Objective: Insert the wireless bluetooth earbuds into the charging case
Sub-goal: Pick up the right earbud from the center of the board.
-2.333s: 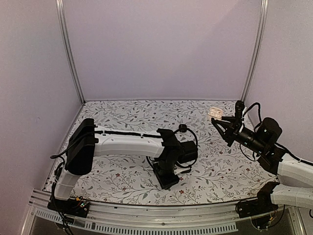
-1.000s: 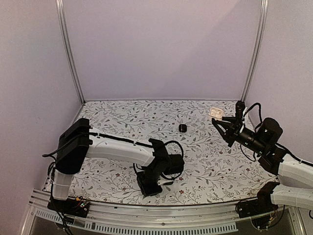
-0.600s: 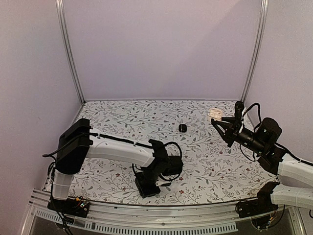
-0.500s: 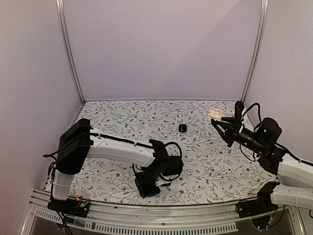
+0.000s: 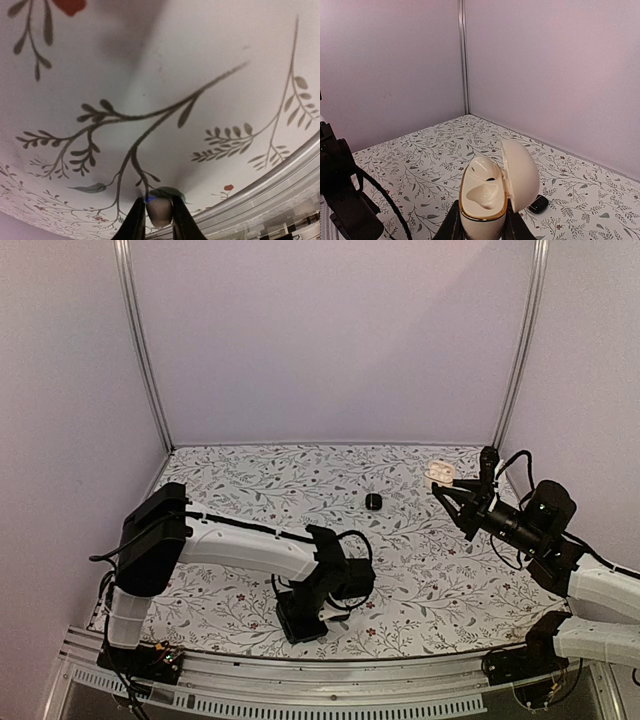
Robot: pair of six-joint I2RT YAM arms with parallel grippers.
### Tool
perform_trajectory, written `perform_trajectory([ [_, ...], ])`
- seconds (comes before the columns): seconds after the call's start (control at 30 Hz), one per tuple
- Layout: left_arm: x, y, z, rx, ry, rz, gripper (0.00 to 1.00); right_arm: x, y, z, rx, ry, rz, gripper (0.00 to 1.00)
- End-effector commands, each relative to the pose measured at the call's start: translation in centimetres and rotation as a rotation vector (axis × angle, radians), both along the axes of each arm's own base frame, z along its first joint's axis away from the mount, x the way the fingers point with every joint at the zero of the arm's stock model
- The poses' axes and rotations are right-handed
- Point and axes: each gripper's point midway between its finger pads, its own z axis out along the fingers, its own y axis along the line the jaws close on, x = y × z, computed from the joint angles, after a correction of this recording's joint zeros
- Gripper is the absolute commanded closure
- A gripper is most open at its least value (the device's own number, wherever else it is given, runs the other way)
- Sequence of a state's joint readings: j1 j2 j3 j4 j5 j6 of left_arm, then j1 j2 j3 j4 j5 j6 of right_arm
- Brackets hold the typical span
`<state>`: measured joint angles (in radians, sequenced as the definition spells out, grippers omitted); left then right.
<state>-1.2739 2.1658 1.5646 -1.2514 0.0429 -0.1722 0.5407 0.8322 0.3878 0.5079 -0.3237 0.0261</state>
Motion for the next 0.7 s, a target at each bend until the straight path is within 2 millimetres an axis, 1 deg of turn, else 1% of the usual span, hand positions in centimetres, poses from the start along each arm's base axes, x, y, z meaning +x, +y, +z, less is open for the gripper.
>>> perform_trajectory([
  [0.0,-0.4,-1.0,-2.7,-0.013,0.016,-0.019,0.81,-0.1,-0.2,0.9,0.013,-0.017,-0.003,1.00],
  [0.13,0.0,-1.2,-2.4,-0.019,0.004,-0.026,0.84,0.0,-0.2,1.1,0.015,-0.019,-0.001,1.00],
  [0.27,0.2,-1.4,-2.3,-0.030,-0.004,-0.028,0.88,0.1,0.0,1.0,0.013,-0.014,0.004,1.00],
  [0.4,0.7,-2.0,-1.9,-0.064,-0.022,-0.020,0.92,0.2,0.2,0.8,0.010,-0.007,0.008,1.00],
  [0.53,2.1,-3.0,-0.7,-0.131,-0.080,-0.003,0.97,0.2,0.2,0.7,0.009,-0.004,0.012,1.00],
  [0.67,5.1,-3.9,1.3,-0.241,-0.181,0.042,1.00,0.2,0.5,0.6,0.007,0.001,0.027,1.00],
])
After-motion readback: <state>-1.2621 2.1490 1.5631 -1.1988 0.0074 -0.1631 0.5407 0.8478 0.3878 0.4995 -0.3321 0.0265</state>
